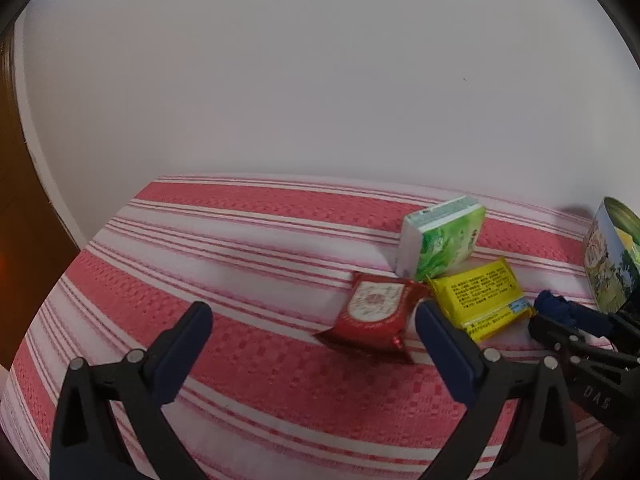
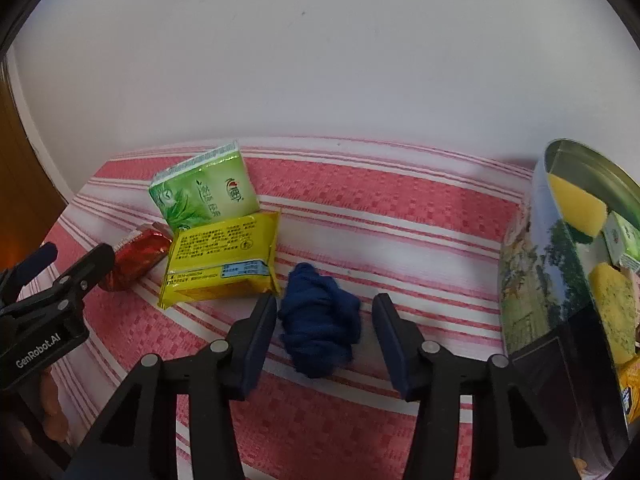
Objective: Organize objects
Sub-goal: 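Grasp the blue cloth with the right gripper while the left gripper grasps the red candy packet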
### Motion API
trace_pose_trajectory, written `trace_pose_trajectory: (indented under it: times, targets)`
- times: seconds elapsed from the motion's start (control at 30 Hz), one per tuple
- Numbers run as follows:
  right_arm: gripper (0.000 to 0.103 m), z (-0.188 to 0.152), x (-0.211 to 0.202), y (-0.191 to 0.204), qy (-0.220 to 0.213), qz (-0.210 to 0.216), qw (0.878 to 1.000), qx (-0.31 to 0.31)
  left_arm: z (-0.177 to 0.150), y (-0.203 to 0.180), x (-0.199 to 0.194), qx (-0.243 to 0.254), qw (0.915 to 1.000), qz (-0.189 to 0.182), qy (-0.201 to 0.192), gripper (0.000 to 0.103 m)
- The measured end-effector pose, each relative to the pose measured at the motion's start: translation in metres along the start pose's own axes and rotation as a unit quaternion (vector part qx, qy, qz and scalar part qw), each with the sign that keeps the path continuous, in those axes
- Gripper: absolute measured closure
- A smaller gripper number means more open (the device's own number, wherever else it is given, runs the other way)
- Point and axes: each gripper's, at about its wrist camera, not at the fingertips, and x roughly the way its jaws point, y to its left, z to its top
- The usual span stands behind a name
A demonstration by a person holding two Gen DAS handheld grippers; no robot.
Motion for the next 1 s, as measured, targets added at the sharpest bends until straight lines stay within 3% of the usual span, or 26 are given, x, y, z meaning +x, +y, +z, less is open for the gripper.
trace_pose_trajectory:
  times: [0.07,0.13,0.23,0.3,0.37,0.47,0.57,0.6,0.67,0.87,1.0]
  targets:
    - [0.05,0.0,0.002,0.001,0.002,-0.003,1.0,-0.005,0.002,-0.006,0.004,0.009,1.0,0.0,0.004,0.0]
    - [0.062,-0.001,0.0,0.001,0.001,0.001,1.0,-0.006,0.004,-0.009,0.007,0.016,0.9998,-0.003,0.009,0.0]
    - [0.062,-0.002,-0.002,-0.005,-0.004,0.006,1.0,0.005,0.006,-0.013,0.016,0.02,0.9995,-0.003,0.023,0.001]
    - [0.062,-0.004,-0.009,-0.008,-0.014,0.008,1.0,0.014,0.008,-0.014,0.024,0.017,0.9991,-0.009,0.038,0.005]
    - [0.062,-0.009,-0.018,-0.009,-0.029,0.014,0.999,0.02,0.009,-0.014,0.032,0.006,0.9983,-0.012,0.057,0.019]
    - [0.062,-0.019,-0.037,-0.008,-0.051,0.018,0.998,0.026,0.008,-0.011,0.047,-0.005,0.9951,-0.034,0.093,0.03]
    - [0.062,-0.022,-0.043,-0.002,-0.064,0.023,0.997,0.026,0.008,-0.006,0.046,-0.018,0.9947,-0.043,0.091,0.037]
    - [0.062,-0.02,-0.042,-0.002,-0.067,0.024,0.997,0.025,0.009,-0.006,0.045,-0.018,0.9948,-0.044,0.09,0.041]
    - [0.062,-0.021,-0.048,-0.001,-0.079,0.027,0.996,0.022,0.009,-0.005,0.042,-0.019,0.9948,-0.056,0.083,0.062]
    - [0.062,-0.024,-0.066,-0.003,-0.123,0.029,0.992,0.018,0.008,0.01,0.013,-0.055,0.9968,-0.056,0.015,0.063]
    - [0.062,-0.028,-0.072,-0.004,-0.148,0.03,0.989,0.013,0.004,0.006,-0.011,-0.049,0.9971,-0.044,-0.039,0.063]
